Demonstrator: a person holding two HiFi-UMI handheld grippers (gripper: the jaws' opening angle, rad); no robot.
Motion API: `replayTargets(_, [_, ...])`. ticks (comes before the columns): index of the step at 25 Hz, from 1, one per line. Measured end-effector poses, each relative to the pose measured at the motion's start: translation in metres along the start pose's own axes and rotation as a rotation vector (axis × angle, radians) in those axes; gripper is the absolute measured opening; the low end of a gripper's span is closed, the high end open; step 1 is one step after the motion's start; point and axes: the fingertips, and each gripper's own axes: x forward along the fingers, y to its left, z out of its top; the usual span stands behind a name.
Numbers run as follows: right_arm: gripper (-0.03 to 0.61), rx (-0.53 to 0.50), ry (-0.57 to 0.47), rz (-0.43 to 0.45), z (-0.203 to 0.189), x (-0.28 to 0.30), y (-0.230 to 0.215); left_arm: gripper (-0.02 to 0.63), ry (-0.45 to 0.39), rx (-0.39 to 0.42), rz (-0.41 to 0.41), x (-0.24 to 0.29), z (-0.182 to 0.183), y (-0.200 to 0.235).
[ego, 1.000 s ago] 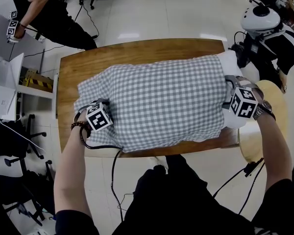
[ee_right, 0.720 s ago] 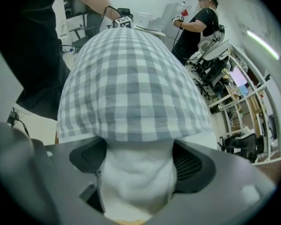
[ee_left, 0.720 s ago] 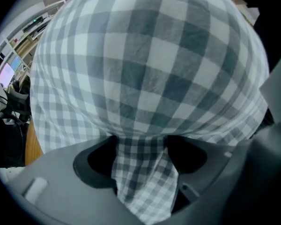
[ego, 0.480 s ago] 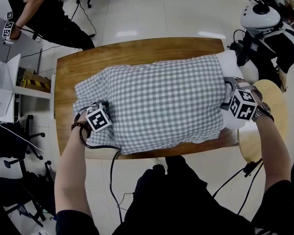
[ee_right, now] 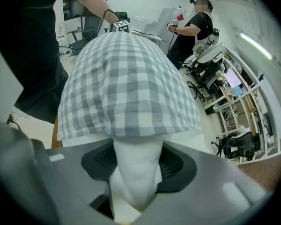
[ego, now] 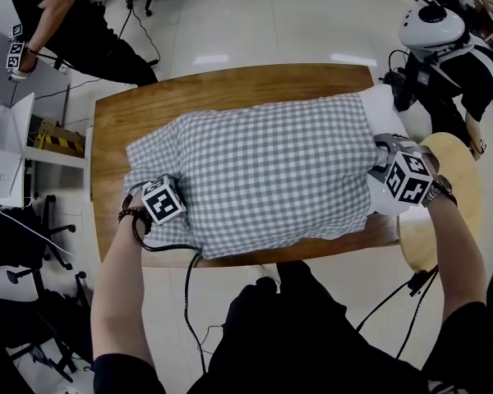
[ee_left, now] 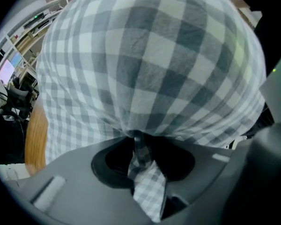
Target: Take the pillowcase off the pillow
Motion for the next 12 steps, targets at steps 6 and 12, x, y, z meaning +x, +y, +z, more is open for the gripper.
replayTargets(6, [0.085,-0.008,-0.017,-0.098,-0.004,-0.022,0.001,0.009,0.006,-0.018,0.077,-0.011,-0.001,-0.006])
replayTargets(12, [0.021,-0.007,-0.010,-0.194,0.004,-0.051,-0.006,0.008,-0.032,-0.042,0.139,-0.043,0.001,-0.007])
